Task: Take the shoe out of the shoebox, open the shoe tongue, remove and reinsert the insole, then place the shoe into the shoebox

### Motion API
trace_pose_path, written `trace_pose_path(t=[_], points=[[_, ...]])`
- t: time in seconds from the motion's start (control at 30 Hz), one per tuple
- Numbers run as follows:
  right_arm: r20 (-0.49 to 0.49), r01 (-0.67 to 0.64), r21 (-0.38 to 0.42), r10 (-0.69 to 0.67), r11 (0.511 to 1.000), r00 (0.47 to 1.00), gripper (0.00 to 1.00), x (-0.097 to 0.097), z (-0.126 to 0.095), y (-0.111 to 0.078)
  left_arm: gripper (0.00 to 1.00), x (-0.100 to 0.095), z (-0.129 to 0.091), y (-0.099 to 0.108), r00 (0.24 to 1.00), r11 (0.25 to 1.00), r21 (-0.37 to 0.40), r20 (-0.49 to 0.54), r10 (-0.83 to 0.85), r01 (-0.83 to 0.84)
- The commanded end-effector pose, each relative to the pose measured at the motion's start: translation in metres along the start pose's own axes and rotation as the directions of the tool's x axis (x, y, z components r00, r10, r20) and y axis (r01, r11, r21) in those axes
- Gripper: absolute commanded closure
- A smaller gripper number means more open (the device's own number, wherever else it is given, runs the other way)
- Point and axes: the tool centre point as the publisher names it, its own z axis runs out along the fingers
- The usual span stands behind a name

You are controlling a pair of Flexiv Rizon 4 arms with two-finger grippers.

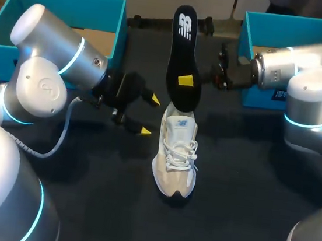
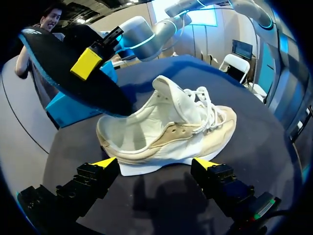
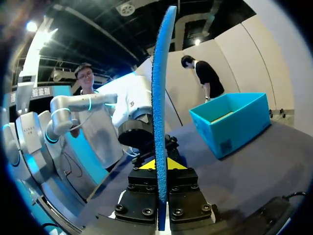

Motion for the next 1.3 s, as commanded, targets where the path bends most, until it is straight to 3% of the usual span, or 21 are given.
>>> trace_pose_path(t=[0.03, 0.53, 1.3], points=[[0.001, 0.000, 0.002, 0.000, 1.000, 1.000, 1.00, 0.000, 0.001, 0.001, 0.00, -0.001, 0.001, 0.000, 1.000, 1.000, -0.005, -0.005, -0.007, 0.007], [0.030, -0.031, -0.094, 0.034, 0.995, 0.999, 1.00, 0.003, 0.016, -0.024, 0.00, -0.005, -0.006, 0.004, 0.998, 0.998, -0.008, 0.033, -0.058, 0.058], [0.060, -0.046, -0.081, 0.051, 0.996, 0.997, 1.00, 0.004, 0.014, -0.031, 0.00, -0.008, -0.005, 0.004, 0.998, 0.998, -0.026, 0.031, -0.062, 0.063]])
